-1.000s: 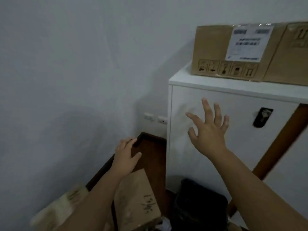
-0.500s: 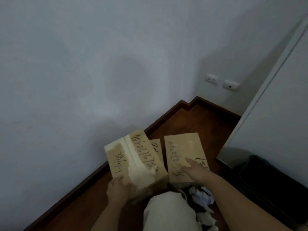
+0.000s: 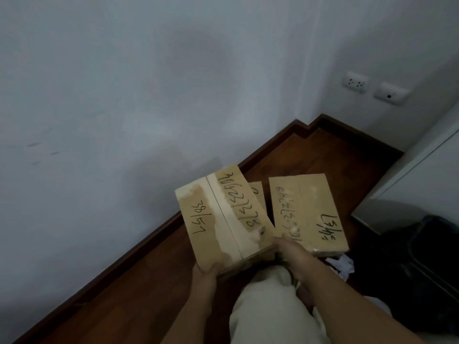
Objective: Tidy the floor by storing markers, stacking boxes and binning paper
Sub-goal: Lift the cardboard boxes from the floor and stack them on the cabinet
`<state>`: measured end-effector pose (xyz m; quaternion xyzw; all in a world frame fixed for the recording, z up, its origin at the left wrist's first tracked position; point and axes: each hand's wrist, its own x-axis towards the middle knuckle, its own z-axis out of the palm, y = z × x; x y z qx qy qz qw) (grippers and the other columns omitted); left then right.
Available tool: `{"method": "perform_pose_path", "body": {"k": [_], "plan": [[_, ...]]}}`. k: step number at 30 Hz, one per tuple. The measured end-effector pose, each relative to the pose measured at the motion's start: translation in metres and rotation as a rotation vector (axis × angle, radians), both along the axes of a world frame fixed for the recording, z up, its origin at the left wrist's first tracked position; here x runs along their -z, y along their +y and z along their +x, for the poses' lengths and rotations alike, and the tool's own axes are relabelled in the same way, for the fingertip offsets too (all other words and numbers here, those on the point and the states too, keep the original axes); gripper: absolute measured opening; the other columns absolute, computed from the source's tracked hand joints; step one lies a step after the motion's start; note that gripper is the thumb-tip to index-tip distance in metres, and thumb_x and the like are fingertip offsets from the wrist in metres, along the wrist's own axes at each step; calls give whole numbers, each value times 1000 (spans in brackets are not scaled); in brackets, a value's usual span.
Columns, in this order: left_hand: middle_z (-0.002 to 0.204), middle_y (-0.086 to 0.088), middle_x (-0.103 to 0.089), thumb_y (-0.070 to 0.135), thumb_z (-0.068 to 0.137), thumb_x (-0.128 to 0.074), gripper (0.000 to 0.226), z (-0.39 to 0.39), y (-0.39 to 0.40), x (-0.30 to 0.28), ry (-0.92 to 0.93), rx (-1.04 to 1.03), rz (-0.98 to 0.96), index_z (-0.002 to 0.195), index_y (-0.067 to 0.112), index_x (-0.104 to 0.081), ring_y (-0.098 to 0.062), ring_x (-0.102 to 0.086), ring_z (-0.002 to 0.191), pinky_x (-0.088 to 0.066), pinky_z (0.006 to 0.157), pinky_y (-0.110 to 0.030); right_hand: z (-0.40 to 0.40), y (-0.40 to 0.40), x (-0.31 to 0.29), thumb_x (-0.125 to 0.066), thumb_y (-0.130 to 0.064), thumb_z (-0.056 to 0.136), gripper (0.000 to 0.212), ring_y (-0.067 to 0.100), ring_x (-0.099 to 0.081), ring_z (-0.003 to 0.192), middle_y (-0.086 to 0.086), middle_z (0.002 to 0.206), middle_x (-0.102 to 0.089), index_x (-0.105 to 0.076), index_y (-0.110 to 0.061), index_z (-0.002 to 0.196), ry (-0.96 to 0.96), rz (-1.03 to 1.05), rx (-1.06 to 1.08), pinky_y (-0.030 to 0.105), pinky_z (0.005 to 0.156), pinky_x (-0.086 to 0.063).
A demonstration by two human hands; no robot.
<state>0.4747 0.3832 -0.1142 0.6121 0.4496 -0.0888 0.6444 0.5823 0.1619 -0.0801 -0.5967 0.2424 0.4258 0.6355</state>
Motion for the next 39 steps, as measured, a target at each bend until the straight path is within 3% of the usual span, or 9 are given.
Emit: {"method": "perform_pose_path", "body": {"k": [5,9,12,17,21,27,31,36,39], "plan": [[129,-6,-55,47,59,-84,83,6,-2,-29,-100,-303,11,130,35,-43,-31,-61,111,-53,92,-53,-2,13,-32,-67,-37,80,60,18,-52,114,0,127,-56,-48,-25,136,-214,-42,90,36,98,-44],[118,-5,-59,33,76,-78,58,21,-6,-74,-216,-417,-133,124,37,-45,-32,-65,100,-56,79,-59,-4,25,-71,-69,-39,82,38,23,-57,109,4,120,-60,-51,-31,115,-356,17,263,49,95,-49],[112,-6,-61,21,84,-72,48,33,-20,-117,-308,-403,-160,122,30,-45,-27,-65,92,-57,69,-45,-12,17,-111,-64,-26,89,24,20,-61,101,5,112,-63,-52,-23,110,-450,62,371,39,81,-53],[110,-4,-63,18,86,-70,49,51,-55,-194,-509,-313,-206,125,30,-44,-24,-67,90,-57,65,-41,-24,-21,-185,-60,-19,92,19,23,-60,109,6,118,-63,-52,-23,109,-638,137,526,45,93,-50],[118,-2,-61,18,87,-69,48,62,-101,-274,-729,-209,-210,126,30,-45,-20,-64,99,-55,86,-52,-30,-67,-260,-66,-20,85,31,27,-59,116,9,127,-61,-55,-21,114,-837,256,649,43,88,-50],[123,2,-58,16,89,-66,52,58,-173,-377,-1021,-51,-267,133,24,-40,-26,-58,118,-52,89,-52,-71,-136,-373,-50,1,92,26,13,-58,107,0,114,-61,-50,-18,110,-1175,326,764,33,90,-49],[122,6,-58,18,87,-67,56,42,-220,-438,-1181,112,-360,135,27,-39,-19,-60,113,-56,87,-47,-112,-182,-430,-47,5,91,32,17,-58,107,2,112,-60,-49,-19,112,-1359,296,838,37,94,-48],[120,4,-61,17,87,-68,56,36,-280,-508,-1297,271,-481,135,24,-40,-17,-63,109,-52,92,-58,-151,-237,-487,-47,5,92,38,11,-65,104,-5,112,-64,-50,-23,117,-1517,218,902,35,93,-50],[117,11,-62,33,76,-78,63,32,-320,-546,-1358,437,-478,129,34,-44,-15,-63,109,-54,89,-57,-177,-273,-518,-45,8,91,39,12,-62,105,-4,113,-61,-48,-23,116,-1589,148,989,39,97,-48]]}}
